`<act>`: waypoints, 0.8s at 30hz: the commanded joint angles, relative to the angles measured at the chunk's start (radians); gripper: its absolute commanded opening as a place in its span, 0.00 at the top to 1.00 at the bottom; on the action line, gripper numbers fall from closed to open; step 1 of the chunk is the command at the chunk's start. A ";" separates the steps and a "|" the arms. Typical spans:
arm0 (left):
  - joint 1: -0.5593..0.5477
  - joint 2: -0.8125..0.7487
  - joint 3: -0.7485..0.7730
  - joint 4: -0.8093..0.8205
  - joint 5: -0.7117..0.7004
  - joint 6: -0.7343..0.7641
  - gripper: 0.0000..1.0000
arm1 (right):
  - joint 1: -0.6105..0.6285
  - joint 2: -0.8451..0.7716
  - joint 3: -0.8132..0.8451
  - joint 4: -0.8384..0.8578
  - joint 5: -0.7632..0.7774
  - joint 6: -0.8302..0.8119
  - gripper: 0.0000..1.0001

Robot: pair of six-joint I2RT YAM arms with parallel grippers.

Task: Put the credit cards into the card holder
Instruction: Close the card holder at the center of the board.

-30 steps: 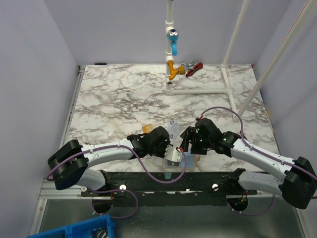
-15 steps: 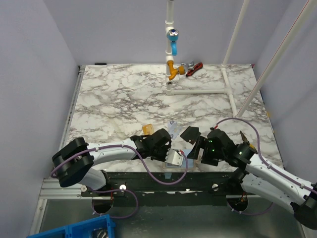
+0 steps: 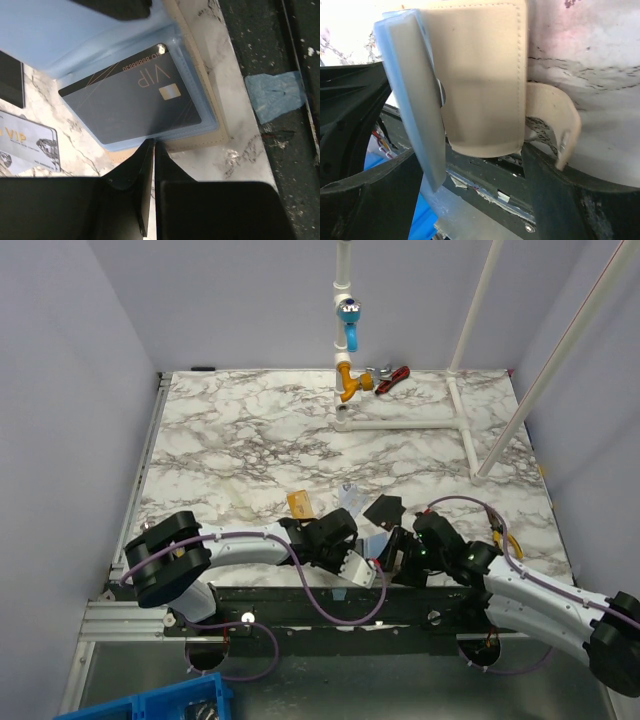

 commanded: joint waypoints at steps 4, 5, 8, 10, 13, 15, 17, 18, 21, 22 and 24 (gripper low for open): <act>-0.018 0.109 0.055 -0.001 -0.020 0.071 0.96 | 0.000 0.003 -0.050 0.071 0.022 -0.008 0.24; -0.019 0.112 0.051 -0.001 -0.023 0.077 0.96 | -0.001 -0.011 -0.051 0.071 0.028 -0.007 0.25; -0.018 0.111 0.036 -0.006 -0.029 0.091 0.97 | -0.001 -0.079 -0.050 0.049 0.056 0.000 0.26; -0.018 0.109 0.024 -0.008 -0.034 0.093 0.97 | -0.001 -0.133 -0.039 -0.019 0.106 0.021 0.25; -0.021 0.103 0.015 -0.005 -0.039 0.096 0.97 | -0.001 -0.222 -0.011 -0.147 0.186 0.049 0.23; -0.023 0.104 0.021 -0.012 -0.037 0.090 0.97 | -0.002 -0.293 -0.024 -0.172 0.205 0.071 0.23; -0.024 0.102 0.023 -0.015 -0.036 0.091 0.97 | -0.002 -0.356 -0.049 -0.160 0.206 0.080 0.23; -0.024 0.103 0.024 -0.016 -0.036 0.091 0.97 | -0.002 -0.370 -0.057 -0.155 0.232 0.080 0.23; -0.025 0.104 0.029 -0.022 -0.034 0.094 0.98 | -0.002 -0.392 -0.065 -0.137 0.251 0.065 0.23; -0.027 0.104 0.028 -0.024 -0.034 0.097 0.98 | -0.002 -0.392 -0.069 -0.125 0.254 0.057 0.23; -0.027 0.105 0.029 -0.027 -0.036 0.100 0.98 | -0.002 -0.385 -0.075 -0.110 0.270 0.050 0.23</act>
